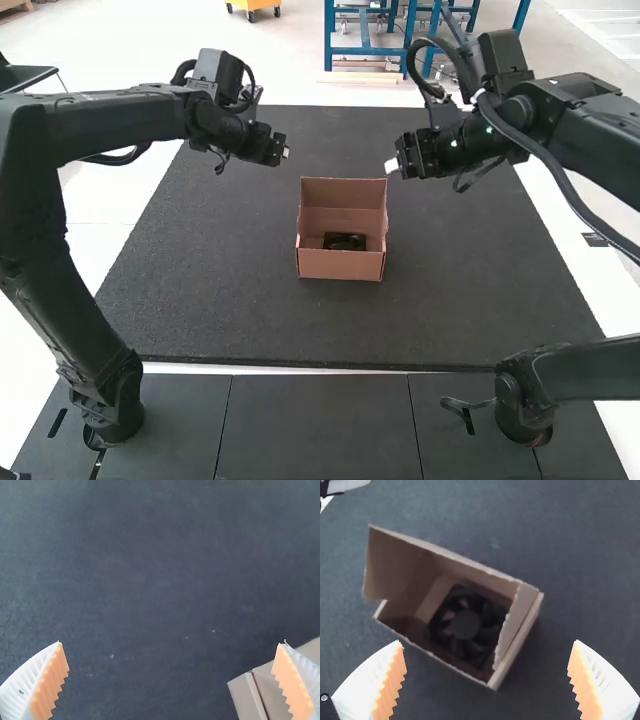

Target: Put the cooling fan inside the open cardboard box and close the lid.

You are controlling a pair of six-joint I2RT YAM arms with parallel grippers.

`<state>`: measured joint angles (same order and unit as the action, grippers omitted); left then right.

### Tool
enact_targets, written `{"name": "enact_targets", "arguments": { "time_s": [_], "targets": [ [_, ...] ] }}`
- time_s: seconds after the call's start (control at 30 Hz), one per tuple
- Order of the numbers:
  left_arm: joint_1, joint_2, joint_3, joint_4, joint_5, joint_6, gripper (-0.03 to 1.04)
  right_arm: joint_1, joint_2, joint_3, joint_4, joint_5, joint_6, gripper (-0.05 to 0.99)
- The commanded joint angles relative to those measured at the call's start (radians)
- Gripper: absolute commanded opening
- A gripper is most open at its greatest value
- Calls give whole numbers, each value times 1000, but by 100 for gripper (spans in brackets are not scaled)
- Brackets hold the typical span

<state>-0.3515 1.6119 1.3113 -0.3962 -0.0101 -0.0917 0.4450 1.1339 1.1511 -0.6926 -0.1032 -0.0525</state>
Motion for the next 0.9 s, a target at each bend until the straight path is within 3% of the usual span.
{"name": "enact_targets", "arguments": {
  "time_s": [0.0, 0.37, 0.87],
  "targets": [
    [-32, 22, 55, 11, -2, -11, 96, 3, -45, -4, -8, 17, 20, 73],
    [-96, 86, 112, -3, 15, -11, 96, 0, -85, -31, -51, 19, 22, 73],
    [-95, 86, 111, -153, 22, 7, 96, -22, -62, -30, -28, 25, 17, 73]
  ]
}}
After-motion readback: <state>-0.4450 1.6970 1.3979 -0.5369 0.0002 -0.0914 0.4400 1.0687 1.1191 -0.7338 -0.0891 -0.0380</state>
